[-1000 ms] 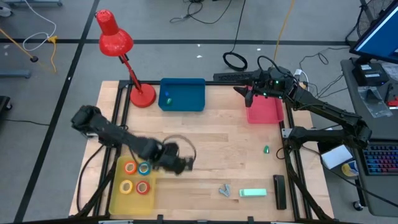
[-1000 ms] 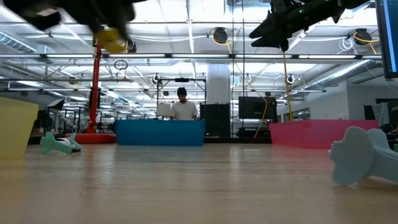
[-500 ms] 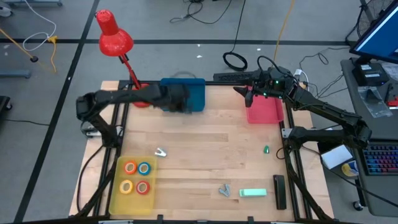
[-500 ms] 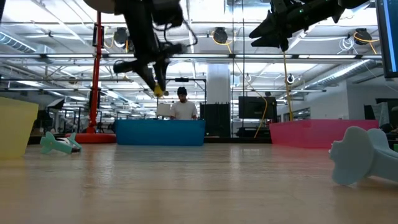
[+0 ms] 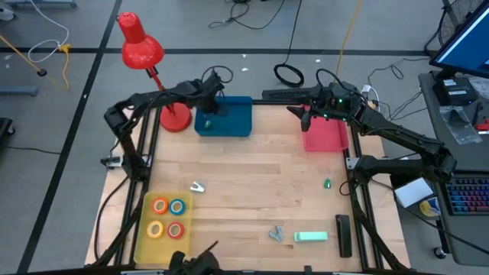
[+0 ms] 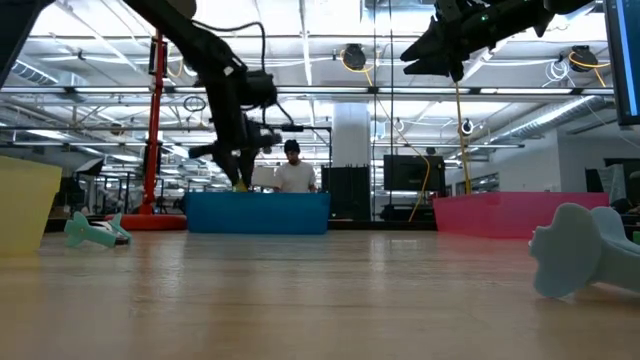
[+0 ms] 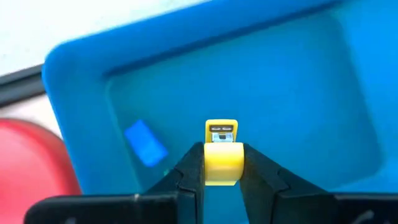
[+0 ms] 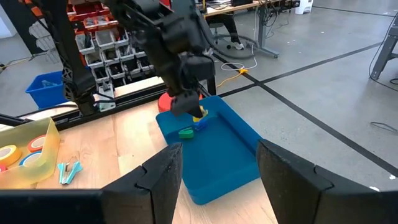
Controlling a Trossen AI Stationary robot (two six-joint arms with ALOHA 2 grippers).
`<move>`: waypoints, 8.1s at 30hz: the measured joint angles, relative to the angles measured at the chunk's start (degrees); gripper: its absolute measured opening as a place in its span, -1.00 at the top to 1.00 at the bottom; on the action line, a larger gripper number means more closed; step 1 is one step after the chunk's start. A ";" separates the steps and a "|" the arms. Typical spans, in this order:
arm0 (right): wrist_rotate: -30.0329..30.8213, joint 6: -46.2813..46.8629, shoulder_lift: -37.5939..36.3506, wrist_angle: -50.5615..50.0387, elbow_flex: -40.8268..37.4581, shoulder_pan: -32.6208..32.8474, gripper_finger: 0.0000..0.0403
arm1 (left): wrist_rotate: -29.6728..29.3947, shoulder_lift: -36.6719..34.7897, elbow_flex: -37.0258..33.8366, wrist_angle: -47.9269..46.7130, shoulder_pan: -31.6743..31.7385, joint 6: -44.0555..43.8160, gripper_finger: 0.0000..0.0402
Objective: Pick and place Stapler, Stapler remover, tape
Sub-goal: Put the yellow stapler into the blue bin, then put the green stapler into the blue bin
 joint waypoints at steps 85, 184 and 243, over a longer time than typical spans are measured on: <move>4.47 21.41 -10.41 -56.71 8.16 11.26 0.03 | -5.21 -22.73 -1.33 0.53 -33.66 4.15 0.01; 6.69 109.34 10.14 -51.48 -20.10 40.24 0.03 | -5.80 -73.93 -46.53 23.55 -41.97 3.77 0.01; 26.37 72.04 10.42 16.57 -8.15 26.98 0.72 | -12.68 -71.02 -46.53 33.26 -41.97 4.75 0.01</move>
